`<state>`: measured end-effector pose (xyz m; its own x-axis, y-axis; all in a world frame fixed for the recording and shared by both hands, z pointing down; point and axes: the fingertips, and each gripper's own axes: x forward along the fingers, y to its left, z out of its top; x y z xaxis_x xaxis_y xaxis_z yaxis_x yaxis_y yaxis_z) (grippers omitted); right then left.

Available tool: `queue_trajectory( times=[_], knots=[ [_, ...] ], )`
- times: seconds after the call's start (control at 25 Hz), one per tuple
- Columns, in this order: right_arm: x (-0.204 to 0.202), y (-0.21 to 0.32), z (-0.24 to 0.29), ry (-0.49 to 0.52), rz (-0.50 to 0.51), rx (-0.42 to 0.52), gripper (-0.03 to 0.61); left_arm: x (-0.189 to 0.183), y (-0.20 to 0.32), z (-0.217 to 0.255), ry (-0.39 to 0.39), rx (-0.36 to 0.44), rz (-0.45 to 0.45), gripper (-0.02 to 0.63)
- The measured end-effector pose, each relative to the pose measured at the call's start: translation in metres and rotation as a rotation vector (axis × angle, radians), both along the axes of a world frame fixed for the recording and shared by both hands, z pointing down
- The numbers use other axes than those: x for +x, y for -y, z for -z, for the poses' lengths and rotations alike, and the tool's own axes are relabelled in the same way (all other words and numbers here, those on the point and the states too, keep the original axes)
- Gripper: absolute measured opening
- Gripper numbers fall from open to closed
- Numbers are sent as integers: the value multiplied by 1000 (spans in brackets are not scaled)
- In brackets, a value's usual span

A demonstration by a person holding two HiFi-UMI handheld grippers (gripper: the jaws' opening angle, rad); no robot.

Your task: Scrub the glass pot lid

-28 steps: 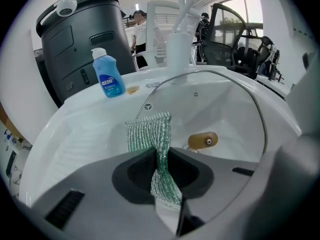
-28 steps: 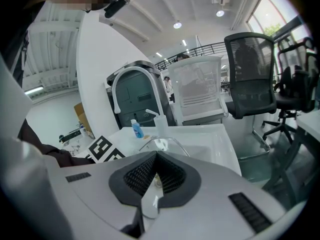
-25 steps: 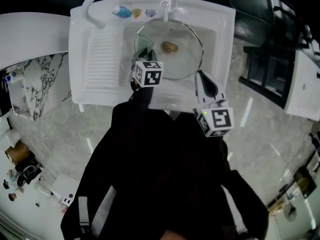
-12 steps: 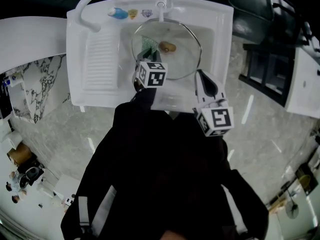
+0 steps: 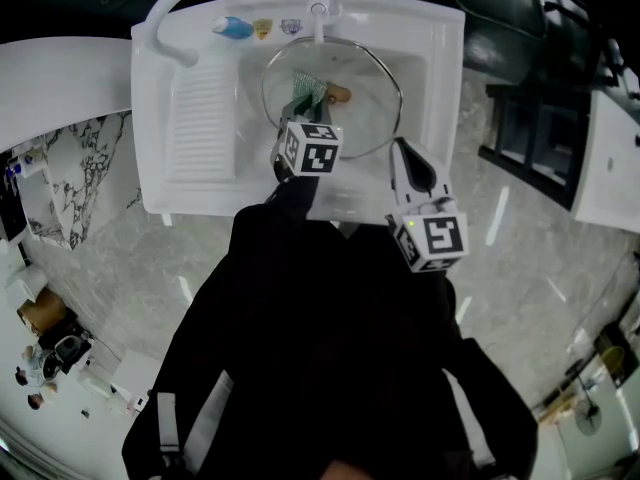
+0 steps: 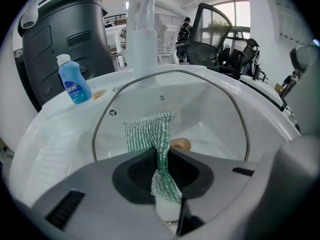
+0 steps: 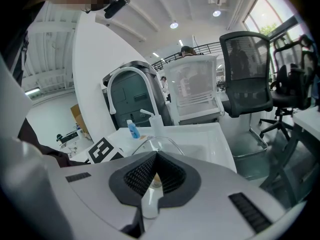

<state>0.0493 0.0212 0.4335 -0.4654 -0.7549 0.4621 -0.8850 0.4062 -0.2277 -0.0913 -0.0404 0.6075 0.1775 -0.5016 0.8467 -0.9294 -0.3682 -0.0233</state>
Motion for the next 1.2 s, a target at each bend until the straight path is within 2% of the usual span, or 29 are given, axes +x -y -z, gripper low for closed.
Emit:
queue_trajectory(
  times=[1.2],
  knots=[
    [15, -7, -2, 3, -54, -2, 2, 47, -5, 4, -38, -5, -103, 63]
  ],
)
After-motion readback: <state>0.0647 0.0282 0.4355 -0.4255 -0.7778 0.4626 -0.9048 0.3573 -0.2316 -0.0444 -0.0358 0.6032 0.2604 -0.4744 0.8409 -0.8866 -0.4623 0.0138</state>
